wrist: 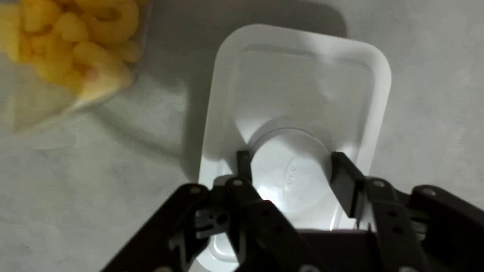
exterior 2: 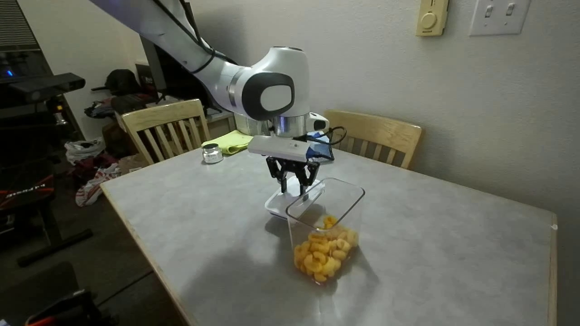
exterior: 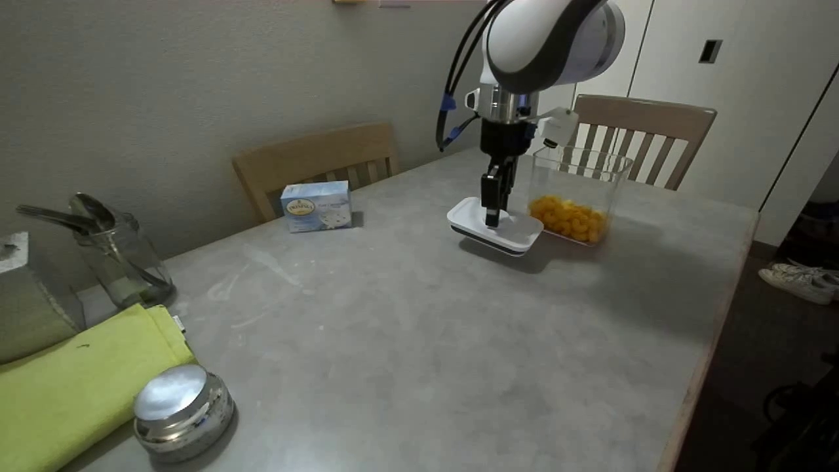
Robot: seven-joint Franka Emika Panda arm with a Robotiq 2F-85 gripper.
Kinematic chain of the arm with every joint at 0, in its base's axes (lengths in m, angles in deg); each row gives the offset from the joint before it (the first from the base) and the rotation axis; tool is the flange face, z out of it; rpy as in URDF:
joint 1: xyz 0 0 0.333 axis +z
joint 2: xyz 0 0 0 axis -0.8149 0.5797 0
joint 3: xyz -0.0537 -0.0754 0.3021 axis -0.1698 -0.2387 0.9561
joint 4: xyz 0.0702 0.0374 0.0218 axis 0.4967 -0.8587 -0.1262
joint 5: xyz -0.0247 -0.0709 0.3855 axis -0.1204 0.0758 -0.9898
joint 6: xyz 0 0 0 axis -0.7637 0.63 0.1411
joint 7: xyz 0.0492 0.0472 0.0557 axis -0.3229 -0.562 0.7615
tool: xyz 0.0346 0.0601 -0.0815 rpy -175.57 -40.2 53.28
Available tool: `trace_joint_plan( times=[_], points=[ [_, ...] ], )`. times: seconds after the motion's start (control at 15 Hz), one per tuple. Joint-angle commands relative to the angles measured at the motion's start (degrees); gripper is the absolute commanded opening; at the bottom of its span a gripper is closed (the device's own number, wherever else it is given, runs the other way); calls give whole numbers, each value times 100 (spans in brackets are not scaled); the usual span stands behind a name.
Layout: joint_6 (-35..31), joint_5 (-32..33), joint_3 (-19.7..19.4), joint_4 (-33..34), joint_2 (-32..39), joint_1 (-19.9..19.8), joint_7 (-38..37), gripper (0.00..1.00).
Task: Press the button on the white lid then put the lid on the table
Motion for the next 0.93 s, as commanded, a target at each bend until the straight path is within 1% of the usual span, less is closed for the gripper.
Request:
trace_joint_plan(
  times=[0.0,0.13,0.2,0.27,0.33,0.4,0.47,0.53,0.6,0.87],
  points=[
    [62,146,101,-9,47,-71,13,29],
    [47,173,104,-41,67,-73,38,29],
    [69,165,108,-49,47,-82,27,53],
    [87,159,125,-60,-2,-106,79,69],
    [80,145,135,-60,-30,-127,109,81],
    [91,87,160,-67,-75,-163,124,86],
    [107,41,183,-79,-123,-190,134,93],
    [73,11,211,-109,-182,-225,184,99],
    [98,20,198,-113,-248,-229,154,100],
    [210,-110,210,-156,-711,-367,159,100]
  ],
)
